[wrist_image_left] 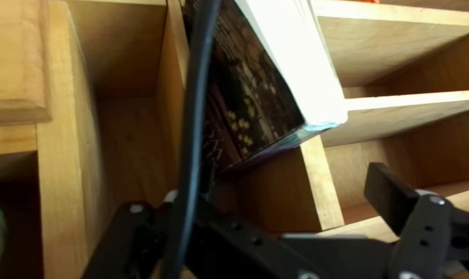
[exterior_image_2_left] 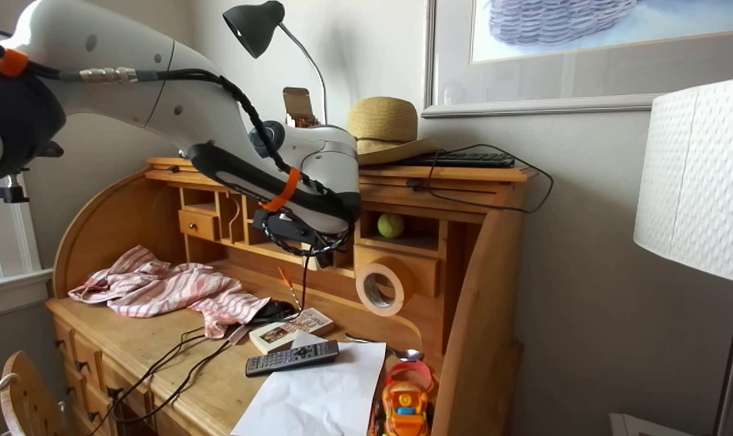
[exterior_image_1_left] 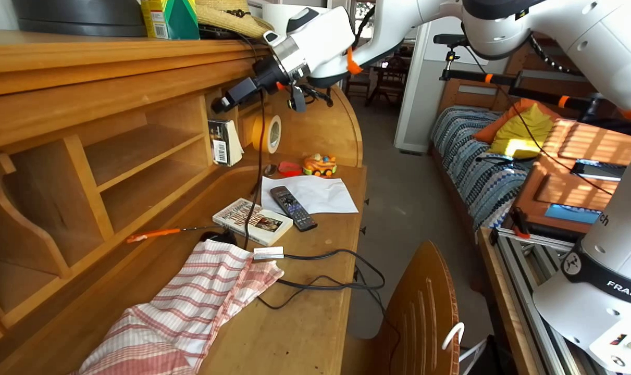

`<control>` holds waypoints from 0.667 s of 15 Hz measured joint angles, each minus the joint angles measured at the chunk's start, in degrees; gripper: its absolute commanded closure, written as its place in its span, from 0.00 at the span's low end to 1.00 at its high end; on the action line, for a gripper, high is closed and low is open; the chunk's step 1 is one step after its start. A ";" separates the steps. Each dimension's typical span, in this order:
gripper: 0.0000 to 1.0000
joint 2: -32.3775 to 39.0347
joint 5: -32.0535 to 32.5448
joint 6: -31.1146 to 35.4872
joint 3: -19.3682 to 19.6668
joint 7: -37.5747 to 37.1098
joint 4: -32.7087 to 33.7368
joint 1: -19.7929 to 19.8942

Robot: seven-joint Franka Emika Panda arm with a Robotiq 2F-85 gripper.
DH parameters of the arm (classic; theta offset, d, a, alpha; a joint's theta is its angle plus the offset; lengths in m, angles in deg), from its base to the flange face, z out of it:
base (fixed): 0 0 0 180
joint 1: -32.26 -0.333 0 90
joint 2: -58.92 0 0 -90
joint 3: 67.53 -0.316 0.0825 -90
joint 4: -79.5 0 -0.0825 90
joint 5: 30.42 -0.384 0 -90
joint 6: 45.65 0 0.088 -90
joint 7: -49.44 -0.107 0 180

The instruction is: Move the blue book to the right side of the shelf.

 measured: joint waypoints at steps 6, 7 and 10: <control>0.00 8.15 -0.05 2.52 0.75 -5.13 -11.11 3.36; 0.00 9.91 -0.29 3.40 0.73 -5.52 -13.73 4.45; 0.00 15.36 -1.11 5.06 -0.99 -5.86 -21.95 9.06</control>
